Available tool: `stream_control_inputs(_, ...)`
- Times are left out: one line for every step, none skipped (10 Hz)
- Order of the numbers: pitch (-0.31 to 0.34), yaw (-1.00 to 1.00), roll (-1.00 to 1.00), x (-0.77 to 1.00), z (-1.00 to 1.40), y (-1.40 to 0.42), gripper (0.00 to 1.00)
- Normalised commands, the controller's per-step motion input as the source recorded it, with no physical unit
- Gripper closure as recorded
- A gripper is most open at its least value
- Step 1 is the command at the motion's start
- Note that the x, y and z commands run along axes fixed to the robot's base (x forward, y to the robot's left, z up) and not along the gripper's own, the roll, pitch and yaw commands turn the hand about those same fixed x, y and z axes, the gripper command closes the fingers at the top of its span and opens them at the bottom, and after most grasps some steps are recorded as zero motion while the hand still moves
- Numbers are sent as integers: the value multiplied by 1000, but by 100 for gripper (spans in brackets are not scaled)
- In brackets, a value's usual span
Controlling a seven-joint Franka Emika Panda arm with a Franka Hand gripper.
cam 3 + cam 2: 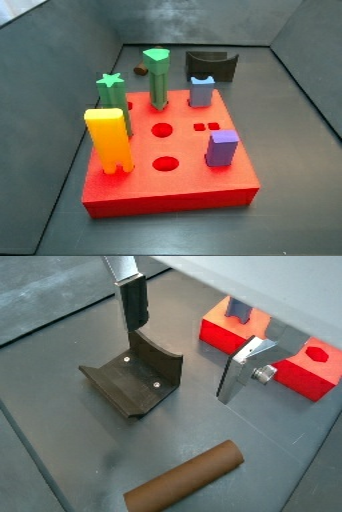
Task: Pick up the oval object. Move up. Place the oval object on the fixture. Regrasp the oval object. Move to above the board. Insert the oval object.
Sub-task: Pick up the oval object.
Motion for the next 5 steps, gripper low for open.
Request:
stream_control_inputs(-14,0,0,0,0,0,0)
stream_control_inputs(-4,0,0,0,0,0,0)
stream_control_inputs(-116,-280,-196,-23,-103,291,0)
stream_control_inputs(73,-637,-71,209,-480,269,0)
stream_control_inputs(0,-697,-147,94,-526,149,0)
